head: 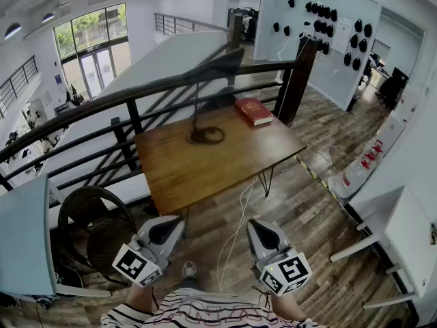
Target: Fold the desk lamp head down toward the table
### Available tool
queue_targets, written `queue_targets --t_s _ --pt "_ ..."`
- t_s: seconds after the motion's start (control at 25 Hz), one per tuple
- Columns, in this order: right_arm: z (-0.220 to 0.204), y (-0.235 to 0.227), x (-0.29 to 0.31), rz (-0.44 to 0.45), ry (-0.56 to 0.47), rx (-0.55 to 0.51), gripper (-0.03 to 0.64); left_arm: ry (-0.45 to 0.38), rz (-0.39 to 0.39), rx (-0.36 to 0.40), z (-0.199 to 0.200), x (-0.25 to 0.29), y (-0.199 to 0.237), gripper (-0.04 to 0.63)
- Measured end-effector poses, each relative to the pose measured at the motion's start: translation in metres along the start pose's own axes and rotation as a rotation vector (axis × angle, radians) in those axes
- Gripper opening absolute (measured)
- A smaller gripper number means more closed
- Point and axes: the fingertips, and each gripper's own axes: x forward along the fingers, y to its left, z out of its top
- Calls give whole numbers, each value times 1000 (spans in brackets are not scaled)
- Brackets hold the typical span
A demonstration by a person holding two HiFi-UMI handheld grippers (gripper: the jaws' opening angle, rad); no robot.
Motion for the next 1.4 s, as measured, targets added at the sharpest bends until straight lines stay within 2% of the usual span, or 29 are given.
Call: queue_targets --t_s 0.24,0.28,0.36,0.4,0.48,0.56,0.6,0.88,1.04,1.24,1.4 --pt "-9 -21 28 7 -13 57 3 13 -24 -42 -21 25 22 5" --pt "-10 -24 37 3 -15 62 30 13 -29 -52 -25 29 30 8" --pt "-11 -31 58 -12 -11 59 165 14 -42 -67 -33 39 50 164" --pt "-11 -35 71 -21 -10 56 175 18 -47 -68 -37 46 62 190" --pt "-9 -46 98 -35 -9 56 191 26 -53 -66 -44 59 89 190" --pt "-6 -57 126 -49 -10 53 257 30 -61 -68 -49 72 118 202" --pt "-3 -61 140 -58 -12 50 268 32 -69 -69 -51 77 132 208" --pt "-4 -94 243 -120 -18 51 313 35 -110 -69 -73 111 235 269" --pt "-2 -98 293 -143 -18 59 318 32 -101 -79 -80 114 290 272" --pt "-9 -108 340 -162 -10 63 318 28 -89 -104 -96 118 344 272" --pt "-7 -127 368 -165 0 61 318 36 -92 -112 -104 137 368 272"
